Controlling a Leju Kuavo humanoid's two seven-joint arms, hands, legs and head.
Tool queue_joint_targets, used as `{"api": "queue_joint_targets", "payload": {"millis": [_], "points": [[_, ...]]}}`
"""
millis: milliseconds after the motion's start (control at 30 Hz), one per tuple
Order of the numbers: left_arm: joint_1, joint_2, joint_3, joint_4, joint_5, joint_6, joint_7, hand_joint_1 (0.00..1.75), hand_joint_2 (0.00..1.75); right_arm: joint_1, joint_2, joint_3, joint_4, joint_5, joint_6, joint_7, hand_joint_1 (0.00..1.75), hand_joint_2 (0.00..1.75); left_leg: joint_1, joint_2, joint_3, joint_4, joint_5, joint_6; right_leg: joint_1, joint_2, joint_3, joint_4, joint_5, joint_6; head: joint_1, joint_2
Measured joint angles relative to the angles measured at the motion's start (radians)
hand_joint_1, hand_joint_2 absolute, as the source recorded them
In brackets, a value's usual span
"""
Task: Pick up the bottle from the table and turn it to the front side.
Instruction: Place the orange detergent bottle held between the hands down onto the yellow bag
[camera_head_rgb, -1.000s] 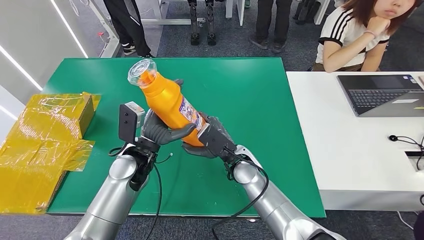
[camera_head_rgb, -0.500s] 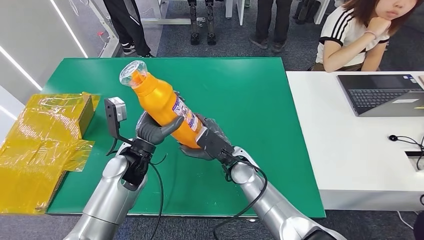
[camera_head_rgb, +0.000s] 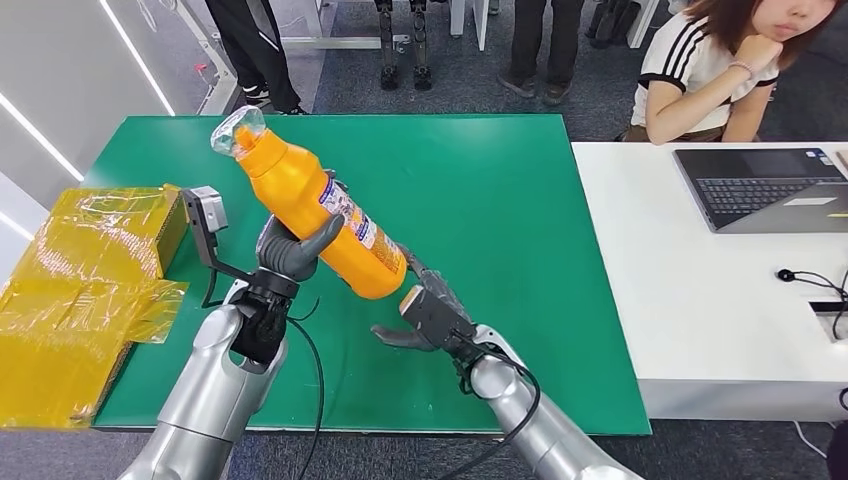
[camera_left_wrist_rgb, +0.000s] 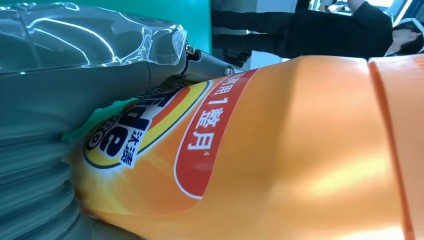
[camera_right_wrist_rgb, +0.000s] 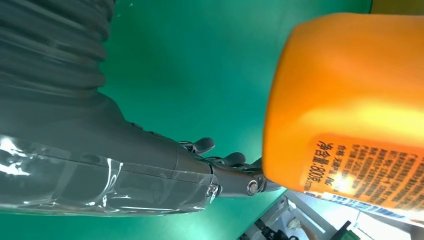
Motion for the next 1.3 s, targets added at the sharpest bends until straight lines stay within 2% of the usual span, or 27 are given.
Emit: {"api": "queue_joint_targets", "payload": {"millis": [100, 200, 433, 567, 633, 767, 967, 1133, 1300], "points": [[-0.001, 0.002, 0.000, 0.001, -0.014, 0.013, -0.001, 1.75, 1.75, 0.008, -0.004, 0.000, -0.009, 0.003, 0.000, 0.000, 0.00, 1.75, 0.000, 0.000, 0.000, 0.000, 0.000, 0.000, 0.000, 0.000, 0.000, 0.000, 0.000, 0.000, 0.000, 0.000], [-0.007, 0.012, -0.002, 0.004, -0.140, 0.083, -0.034, 1.75, 1.75, 0.041, -0.014, -0.002, -0.047, 0.008, -0.007, 0.000, 0.00, 1.75, 0.000, 0.000, 0.000, 0.000, 0.000, 0.000, 0.000, 0.000, 0.000, 0.000, 0.000, 0.000, 0.000, 0.000], [-0.075, 0.094, -0.025, 0.055, -0.820, 0.426, -0.147, 1.75, 1.75, 0.221, -0.109, -0.032, -0.304, -0.002, -0.058, -0.018, 0.00, 1.75, 0.000, -0.001, -0.001, 0.000, 0.000, 0.000, 0.000, 0.000, -0.001, 0.000, 0.000, 0.000, 0.000, 0.000], [-0.121, 0.151, -0.064, 0.087, -1.166, 0.608, -0.108, 1.75, 1.75, 0.313, -0.165, -0.059, -0.475, -0.020, -0.084, -0.043, 0.00, 1.75, 0.000, 0.000, -0.001, 0.000, -0.001, -0.001, 0.000, 0.001, -0.001, 0.000, 0.000, 0.000, 0.000, 0.000], [-0.140, 0.181, -0.082, 0.101, -1.284, 0.666, -0.081, 1.75, 1.75, 0.348, -0.191, -0.074, -0.546, -0.036, -0.101, -0.061, 0.00, 1.75, 0.000, 0.000, -0.001, 0.000, -0.001, -0.001, 0.000, 0.001, -0.001, 0.000, 0.000, 0.000, 0.000, 0.000], [-0.160, 0.225, -0.097, 0.123, -1.346, 0.694, -0.062, 1.75, 1.75, 0.397, -0.229, -0.097, -0.645, -0.058, -0.119, -0.084, 0.00, 1.75, 0.000, 0.001, -0.001, 0.000, -0.001, -0.001, 0.000, 0.001, -0.001, 0.000, 0.000, 0.000, 0.000, 0.000], [-0.177, 0.272, -0.113, 0.159, -1.431, 0.724, -0.033, 1.75, 1.75, 0.466, -0.250, -0.131, -0.765, -0.124, -0.125, -0.117, 0.00, 1.75, 0.000, 0.002, -0.001, 0.000, -0.001, -0.001, 0.000, 0.002, -0.002, 0.000, 0.000, 0.000, 0.000, 0.000], [-0.205, 0.328, -0.135, 0.198, -1.706, 0.737, 0.104, 1.75, 1.75, 0.515, -0.254, -0.156, -0.833, -0.115, -0.110, -0.123, 0.00, 1.75, 0.000, 0.002, -0.001, 0.000, -0.001, -0.001, 0.000, 0.002, -0.002, 0.000, 0.000, 0.000, 0.000, 0.000], [-0.194, 0.371, -0.142, 0.232, -1.904, 0.720, 0.234, 1.75, 1.75, 0.572, -0.254, -0.190, -0.895, -0.105, -0.111, -0.138, 0.00, 1.75, 0.000, 0.002, -0.001, -0.001, -0.001, -0.001, 0.000, 0.002, -0.002, 0.000, 0.000, 0.000, 0.000, 0.000]]}}
